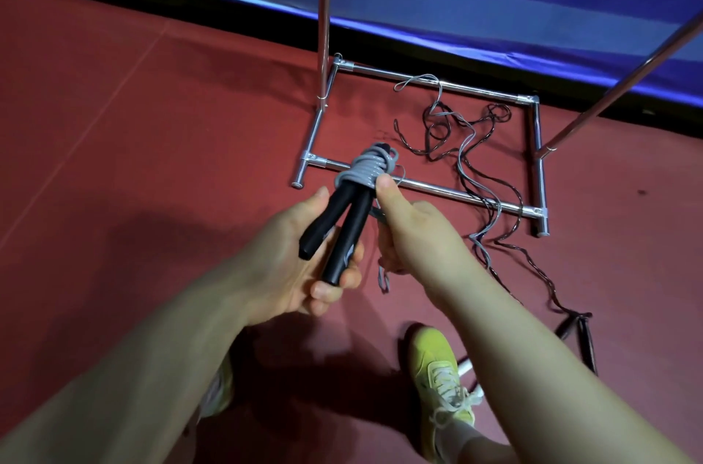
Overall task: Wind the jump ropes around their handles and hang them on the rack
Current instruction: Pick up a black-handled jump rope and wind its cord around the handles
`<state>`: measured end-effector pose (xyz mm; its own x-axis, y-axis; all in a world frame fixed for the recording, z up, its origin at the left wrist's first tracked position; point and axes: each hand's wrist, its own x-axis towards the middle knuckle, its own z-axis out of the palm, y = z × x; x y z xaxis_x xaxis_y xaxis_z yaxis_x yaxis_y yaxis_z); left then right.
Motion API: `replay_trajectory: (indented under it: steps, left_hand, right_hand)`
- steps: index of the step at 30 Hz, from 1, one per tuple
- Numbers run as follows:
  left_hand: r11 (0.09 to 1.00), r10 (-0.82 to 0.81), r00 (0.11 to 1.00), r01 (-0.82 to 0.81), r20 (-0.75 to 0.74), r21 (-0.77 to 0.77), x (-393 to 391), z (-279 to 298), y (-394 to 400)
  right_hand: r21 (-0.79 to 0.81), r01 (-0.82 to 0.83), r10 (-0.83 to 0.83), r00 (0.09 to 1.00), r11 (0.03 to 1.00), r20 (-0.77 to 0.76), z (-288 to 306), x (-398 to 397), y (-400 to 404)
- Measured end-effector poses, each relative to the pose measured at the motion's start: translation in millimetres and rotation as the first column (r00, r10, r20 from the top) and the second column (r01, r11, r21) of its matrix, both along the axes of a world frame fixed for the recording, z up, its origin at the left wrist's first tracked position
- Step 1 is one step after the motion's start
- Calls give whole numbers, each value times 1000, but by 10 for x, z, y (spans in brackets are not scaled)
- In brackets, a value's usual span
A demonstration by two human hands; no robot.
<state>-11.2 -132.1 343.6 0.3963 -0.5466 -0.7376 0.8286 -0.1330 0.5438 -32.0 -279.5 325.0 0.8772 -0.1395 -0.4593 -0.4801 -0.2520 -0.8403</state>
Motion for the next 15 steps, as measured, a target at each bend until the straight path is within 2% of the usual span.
replay_trajectory:
  steps: [3, 7, 12, 15]
  left_hand:
    - [983, -107, 977, 76, 185, 167, 32, -72, 32]
    - [936, -102, 936, -24, 336, 350, 7, -49, 38]
    - [905, -92, 914, -88, 395, 416, 4, -71, 26]
    - [903, -62, 894, -139, 444, 407, -6, -61, -2]
  right_hand:
    - [160, 57, -55, 998, 985, -16, 63, 26, 100]
    - [280, 52, -33, 997, 958, -72, 99, 23, 100]
    - [163, -61, 73, 995, 985, -67, 111, -9, 56]
    - [134, -49, 59, 996, 990, -71, 101, -2, 39]
